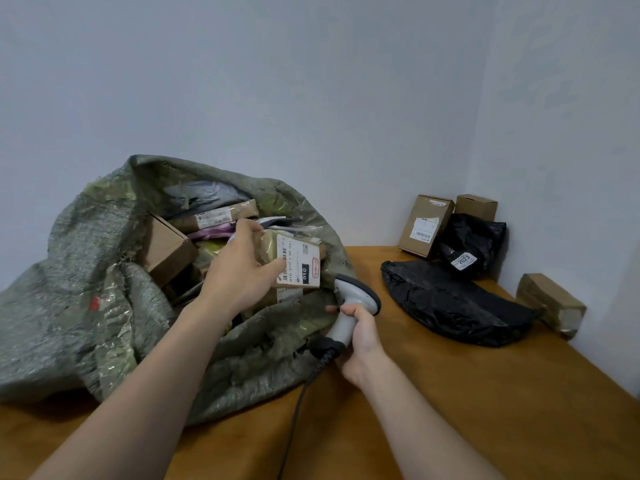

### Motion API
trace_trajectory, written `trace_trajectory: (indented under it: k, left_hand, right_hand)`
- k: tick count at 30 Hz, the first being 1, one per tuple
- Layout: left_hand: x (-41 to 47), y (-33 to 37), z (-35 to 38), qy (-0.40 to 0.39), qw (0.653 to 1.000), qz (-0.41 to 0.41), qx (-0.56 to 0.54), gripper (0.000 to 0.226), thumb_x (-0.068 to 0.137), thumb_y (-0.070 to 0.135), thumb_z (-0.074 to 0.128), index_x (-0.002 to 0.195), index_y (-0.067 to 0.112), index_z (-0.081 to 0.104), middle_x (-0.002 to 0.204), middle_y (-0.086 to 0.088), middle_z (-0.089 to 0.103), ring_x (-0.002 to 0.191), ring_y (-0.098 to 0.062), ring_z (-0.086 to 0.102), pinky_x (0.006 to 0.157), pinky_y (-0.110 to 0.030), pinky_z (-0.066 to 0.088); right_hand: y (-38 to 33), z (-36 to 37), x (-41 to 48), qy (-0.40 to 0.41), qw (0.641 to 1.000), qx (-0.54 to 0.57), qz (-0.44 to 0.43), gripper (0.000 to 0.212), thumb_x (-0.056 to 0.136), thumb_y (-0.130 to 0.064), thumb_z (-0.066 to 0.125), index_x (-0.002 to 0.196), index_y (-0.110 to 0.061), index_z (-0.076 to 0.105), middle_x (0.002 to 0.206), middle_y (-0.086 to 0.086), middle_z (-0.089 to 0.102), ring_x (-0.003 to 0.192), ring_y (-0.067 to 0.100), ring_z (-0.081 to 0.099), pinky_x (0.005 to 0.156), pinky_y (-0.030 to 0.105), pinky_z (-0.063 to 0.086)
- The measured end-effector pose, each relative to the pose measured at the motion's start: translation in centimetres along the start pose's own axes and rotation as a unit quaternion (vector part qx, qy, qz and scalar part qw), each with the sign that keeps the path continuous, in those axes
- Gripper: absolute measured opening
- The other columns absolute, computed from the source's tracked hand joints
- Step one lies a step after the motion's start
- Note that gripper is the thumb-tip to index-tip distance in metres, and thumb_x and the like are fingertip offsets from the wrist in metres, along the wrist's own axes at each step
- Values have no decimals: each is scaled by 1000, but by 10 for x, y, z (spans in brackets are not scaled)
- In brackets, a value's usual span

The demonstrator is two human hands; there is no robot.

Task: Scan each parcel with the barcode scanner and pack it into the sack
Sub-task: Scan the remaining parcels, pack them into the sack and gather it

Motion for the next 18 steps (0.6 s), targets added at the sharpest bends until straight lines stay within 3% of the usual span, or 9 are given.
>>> trace_trajectory:
  k: [2,6,9,10,13,18]
  left_hand:
    - [0,3,1,19,999,27,25,54,86,36,71,125,36,33,102,1,70,80,-21,67,69,-45,59]
    - [-1,0,-3,62,996,52,45,54,82,44,71,122,38,36,94,5,70,74,-21,66,66,-45,59]
    - [-2,-11,-7,50,995,51,74,54,81,44,74,118,40,34,89,7,69,70,-19,66,62,-43,59]
    - [-2,-15,-8,47,994,49,86,54,81,44,75,117,40,34,88,7,69,70,-18,65,62,-42,59]
    - [-3,-27,-8,46,992,52,108,57,81,45,80,115,42,35,94,8,69,76,-17,66,64,-41,59]
    - [-10,-31,-1,56,981,119,143,60,84,41,82,120,40,34,111,5,68,86,-22,66,69,-40,57]
  right_hand:
    - [-2,-6,-3,-1,1000,16,-5,24,86,-24,61,78,-11,79,116,22,71,98,38,65,93,50,55]
    - [2,2,-7,-22,999,44,1,24,86,-26,61,94,-8,75,109,24,72,96,39,66,95,52,54]
    - [11,18,-7,-20,999,18,18,30,85,-31,61,104,-14,75,106,19,72,92,37,67,79,43,60]
    - [14,22,-7,-16,1000,11,23,30,84,-32,61,105,-14,75,107,18,73,96,37,68,80,43,60]
    - [15,31,-6,0,999,-18,31,32,76,-32,64,101,-15,76,120,22,72,116,43,65,102,56,52]
    - [5,30,-6,25,998,-48,31,24,80,-29,63,92,-13,76,117,20,70,106,39,64,104,51,51]
Point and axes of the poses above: each hand's wrist, its own x-axis towards the middle knuckle, its own z-axis out of the palm, y = z × x, the point moved 2 cm from there along x, towards the middle knuckle
